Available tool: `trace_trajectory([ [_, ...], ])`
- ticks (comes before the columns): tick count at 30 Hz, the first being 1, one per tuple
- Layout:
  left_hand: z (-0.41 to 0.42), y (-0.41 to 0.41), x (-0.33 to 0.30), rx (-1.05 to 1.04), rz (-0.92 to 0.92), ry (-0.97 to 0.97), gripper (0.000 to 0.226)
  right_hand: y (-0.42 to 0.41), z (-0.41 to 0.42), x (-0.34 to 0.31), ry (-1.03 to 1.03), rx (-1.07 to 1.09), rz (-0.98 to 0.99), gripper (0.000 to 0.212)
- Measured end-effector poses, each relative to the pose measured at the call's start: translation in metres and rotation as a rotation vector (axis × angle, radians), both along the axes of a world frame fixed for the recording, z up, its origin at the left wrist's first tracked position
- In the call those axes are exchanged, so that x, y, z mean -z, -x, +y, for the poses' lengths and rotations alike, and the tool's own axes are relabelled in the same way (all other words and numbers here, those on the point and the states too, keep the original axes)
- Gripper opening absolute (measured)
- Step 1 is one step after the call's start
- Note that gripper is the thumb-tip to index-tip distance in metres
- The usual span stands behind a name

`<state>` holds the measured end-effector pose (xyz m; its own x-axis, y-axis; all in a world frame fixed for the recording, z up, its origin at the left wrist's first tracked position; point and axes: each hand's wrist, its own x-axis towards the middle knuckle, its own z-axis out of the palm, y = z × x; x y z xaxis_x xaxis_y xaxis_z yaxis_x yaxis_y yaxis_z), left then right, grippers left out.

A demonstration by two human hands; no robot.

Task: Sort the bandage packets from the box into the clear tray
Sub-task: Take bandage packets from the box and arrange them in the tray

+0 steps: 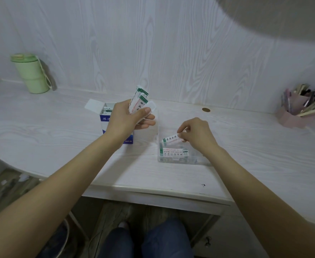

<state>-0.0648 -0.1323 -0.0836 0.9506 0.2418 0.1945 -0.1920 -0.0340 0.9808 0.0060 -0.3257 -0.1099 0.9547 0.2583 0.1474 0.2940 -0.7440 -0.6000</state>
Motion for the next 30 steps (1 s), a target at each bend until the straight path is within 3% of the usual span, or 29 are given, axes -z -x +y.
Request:
trace_trajectory([
  [4, -0.002, 0.000, 0.002, 0.013, -0.002, -0.007, 0.006, 0.000, 0.014, 0.000, 0.300, -0.047, -0.021, 0.018],
  [8, -0.002, 0.000, 0.001, 0.024, -0.008, -0.013, 0.006, -0.002, 0.020, -0.001, 0.421, -0.062, -0.027, 0.020],
  [23, -0.004, -0.001, 0.003, 0.053, -0.005, -0.015, 0.006, -0.008, 0.017, -0.002, 0.407, -0.214, 0.059, 0.016],
  [27, -0.003, -0.001, 0.002, 0.048, -0.010, -0.019, 0.006, -0.005, 0.020, -0.005, 0.417, -0.216, 0.117, 0.040],
  [30, -0.003, 0.000, 0.002, 0.052, -0.008, -0.020, 0.006, -0.001, 0.023, -0.003, 0.458, -0.233, 0.152, 0.045],
])
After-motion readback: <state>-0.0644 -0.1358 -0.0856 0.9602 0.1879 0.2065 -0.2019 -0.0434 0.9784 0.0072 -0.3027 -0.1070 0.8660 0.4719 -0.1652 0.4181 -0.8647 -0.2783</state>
